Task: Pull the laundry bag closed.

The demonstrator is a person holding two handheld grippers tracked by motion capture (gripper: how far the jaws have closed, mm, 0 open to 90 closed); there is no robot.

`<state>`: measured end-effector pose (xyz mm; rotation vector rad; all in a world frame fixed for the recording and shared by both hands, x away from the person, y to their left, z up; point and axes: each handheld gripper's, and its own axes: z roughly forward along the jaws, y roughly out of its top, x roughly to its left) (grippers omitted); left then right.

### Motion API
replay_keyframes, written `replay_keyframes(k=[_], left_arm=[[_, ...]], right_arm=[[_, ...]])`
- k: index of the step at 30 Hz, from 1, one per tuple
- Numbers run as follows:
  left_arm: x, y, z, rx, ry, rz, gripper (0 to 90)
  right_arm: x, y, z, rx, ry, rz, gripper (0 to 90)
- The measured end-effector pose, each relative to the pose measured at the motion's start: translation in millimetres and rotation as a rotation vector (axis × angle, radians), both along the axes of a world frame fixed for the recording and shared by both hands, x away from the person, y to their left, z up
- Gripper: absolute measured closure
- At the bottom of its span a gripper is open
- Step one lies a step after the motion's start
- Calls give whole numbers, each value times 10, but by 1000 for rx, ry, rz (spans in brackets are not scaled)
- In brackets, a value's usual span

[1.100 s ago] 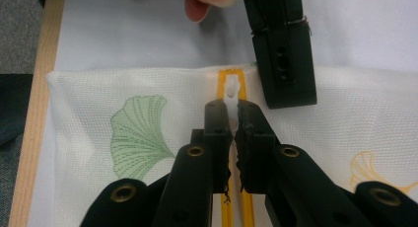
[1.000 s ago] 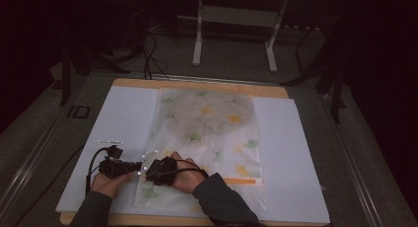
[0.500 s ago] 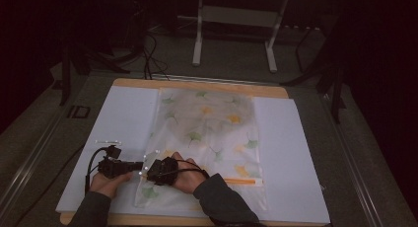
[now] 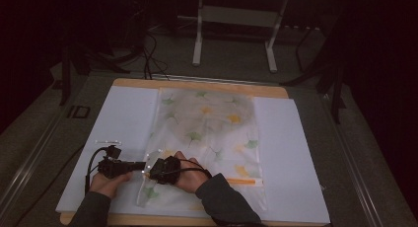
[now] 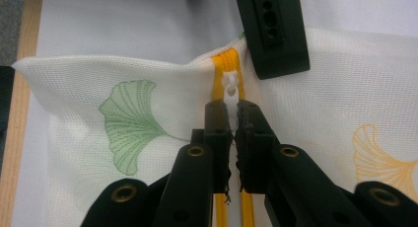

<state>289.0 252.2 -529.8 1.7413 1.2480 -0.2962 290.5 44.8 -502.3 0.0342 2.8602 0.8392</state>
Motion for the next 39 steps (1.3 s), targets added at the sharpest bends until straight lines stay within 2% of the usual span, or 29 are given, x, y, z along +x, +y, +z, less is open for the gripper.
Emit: replay_keyframes(k=[3, 15, 31, 39], left_arm=[[-3, 7, 9, 0, -3, 7, 889], [-6, 8, 14, 7, -7, 12, 889], [-12, 46, 17, 11, -21, 20, 889], [-13, 49, 23, 15, -29, 21, 889]], right_arm=[[4, 0, -11, -14, -12, 1, 848], [26, -79, -30, -18, -1, -16, 848], [16, -217, 3, -60, -33, -28, 847], [12, -286, 4, -59, -33, -35, 847]])
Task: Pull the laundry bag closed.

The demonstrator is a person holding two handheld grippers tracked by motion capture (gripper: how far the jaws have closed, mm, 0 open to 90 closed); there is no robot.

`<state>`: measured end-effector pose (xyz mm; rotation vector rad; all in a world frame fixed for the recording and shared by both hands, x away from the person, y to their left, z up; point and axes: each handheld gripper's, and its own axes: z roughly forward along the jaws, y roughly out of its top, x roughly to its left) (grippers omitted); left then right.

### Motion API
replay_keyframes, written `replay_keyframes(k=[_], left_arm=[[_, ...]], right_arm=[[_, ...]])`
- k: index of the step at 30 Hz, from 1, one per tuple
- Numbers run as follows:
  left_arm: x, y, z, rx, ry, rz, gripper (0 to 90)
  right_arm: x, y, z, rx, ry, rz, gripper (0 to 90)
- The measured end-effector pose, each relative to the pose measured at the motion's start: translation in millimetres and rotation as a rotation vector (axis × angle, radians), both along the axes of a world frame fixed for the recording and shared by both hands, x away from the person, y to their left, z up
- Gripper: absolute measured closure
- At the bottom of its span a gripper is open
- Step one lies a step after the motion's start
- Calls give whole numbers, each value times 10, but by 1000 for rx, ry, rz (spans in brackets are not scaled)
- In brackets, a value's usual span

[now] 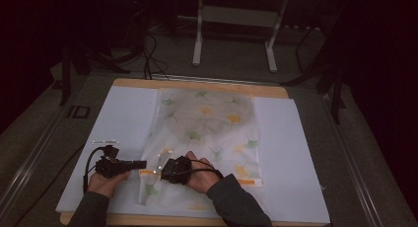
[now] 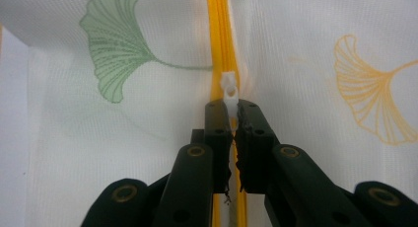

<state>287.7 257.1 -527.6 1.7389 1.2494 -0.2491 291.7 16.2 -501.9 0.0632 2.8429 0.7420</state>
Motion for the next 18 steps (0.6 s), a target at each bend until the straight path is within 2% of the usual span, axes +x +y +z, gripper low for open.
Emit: replay_keyframes(k=[18], left_arm=[[-7, 9, 6, 5, -15, 0, 888]], right_arm=[[-31, -119, 33, -14, -11, -4, 847]])
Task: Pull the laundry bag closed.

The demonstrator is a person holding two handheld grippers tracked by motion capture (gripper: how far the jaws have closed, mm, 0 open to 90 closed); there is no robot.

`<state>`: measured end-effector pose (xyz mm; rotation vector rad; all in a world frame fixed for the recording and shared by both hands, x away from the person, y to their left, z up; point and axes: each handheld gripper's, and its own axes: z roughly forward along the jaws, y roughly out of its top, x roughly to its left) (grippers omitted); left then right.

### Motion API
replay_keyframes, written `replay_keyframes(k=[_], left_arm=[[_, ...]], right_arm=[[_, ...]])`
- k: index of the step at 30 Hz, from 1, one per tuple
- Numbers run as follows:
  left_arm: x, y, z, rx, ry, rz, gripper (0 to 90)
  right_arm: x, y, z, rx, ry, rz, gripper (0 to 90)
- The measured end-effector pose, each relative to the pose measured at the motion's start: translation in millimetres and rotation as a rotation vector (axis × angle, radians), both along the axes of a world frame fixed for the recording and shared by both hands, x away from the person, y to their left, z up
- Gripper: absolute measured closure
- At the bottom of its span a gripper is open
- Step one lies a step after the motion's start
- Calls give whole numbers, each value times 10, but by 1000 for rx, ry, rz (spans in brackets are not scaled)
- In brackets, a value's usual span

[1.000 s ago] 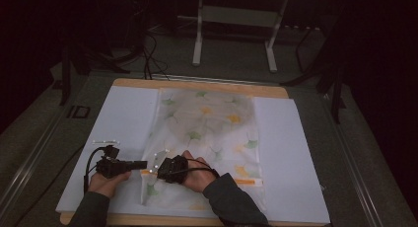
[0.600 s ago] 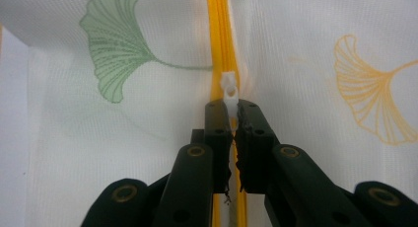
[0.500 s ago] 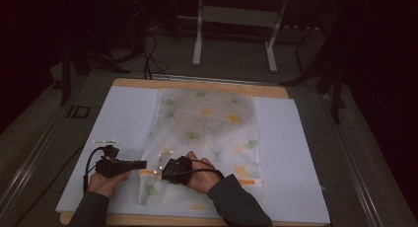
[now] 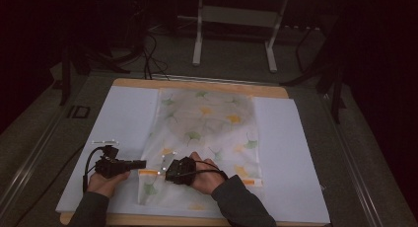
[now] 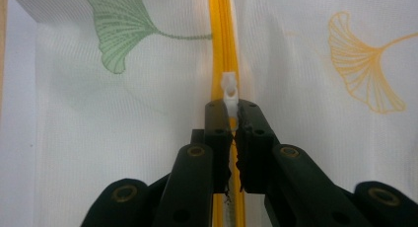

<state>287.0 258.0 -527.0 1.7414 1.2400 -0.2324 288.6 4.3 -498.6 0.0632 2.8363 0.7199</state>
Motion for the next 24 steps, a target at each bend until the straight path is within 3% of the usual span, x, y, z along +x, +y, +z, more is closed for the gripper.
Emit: replay_keyframes(k=[13, 24], left_arm=[[-3, 9, 4, 2, -8, 1, 889], [-8, 25, 11, -3, -8, 3, 889]], right_arm=[[-18, -90, 2, -21, -5, -4, 848], [-12, -180, 15, -10, -1, -20, 848]])
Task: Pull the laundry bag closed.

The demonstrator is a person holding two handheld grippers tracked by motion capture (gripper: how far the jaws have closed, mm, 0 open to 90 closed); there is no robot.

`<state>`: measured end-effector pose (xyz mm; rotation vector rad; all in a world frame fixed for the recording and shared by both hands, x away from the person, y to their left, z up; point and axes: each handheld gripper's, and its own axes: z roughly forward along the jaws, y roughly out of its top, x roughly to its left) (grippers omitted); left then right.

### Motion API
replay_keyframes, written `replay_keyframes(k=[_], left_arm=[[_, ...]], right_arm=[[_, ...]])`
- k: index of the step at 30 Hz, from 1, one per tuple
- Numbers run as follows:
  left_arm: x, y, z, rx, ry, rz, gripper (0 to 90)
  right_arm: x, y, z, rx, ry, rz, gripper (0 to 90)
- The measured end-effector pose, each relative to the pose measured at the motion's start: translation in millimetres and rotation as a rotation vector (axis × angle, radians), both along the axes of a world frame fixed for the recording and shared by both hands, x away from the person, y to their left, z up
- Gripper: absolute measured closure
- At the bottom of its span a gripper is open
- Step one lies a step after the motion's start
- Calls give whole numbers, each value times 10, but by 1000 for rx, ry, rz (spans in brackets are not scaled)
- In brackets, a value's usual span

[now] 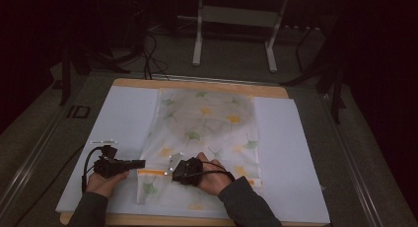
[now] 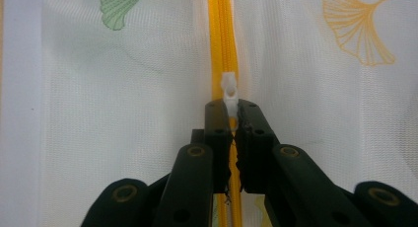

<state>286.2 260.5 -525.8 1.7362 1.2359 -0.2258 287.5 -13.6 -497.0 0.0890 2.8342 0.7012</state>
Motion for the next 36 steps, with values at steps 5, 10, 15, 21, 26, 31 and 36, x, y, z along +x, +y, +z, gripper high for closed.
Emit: replay_keyframes(k=[5, 10, 15, 21, 26, 31, 36], left_arm=[[-2, 9, 1, -1, -3, 6, 889], [-2, 12, 0, -1, -2, 10, 889], [-4, 17, 0, -1, -2, 12, 889], [-3, 16, -1, -3, -2, 11, 889], [-3, 18, 1, -5, -2, 8, 889], [-4, 22, 3, -4, -1, 10, 889], [-2, 31, -1, -3, 1, 15, 889]], right_arm=[[-4, -19, 17, -12, -7, 1, 848], [1, -75, 11, -12, -2, -13, 848], [-5, -119, 19, -23, -8, -10, 848], [-19, -165, 37, -25, -11, -11, 848], [-33, -182, 39, -31, -14, -13, 848], [-38, -210, 39, -35, -16, -13, 848], [-28, -291, 33, -35, -10, -28, 848]])
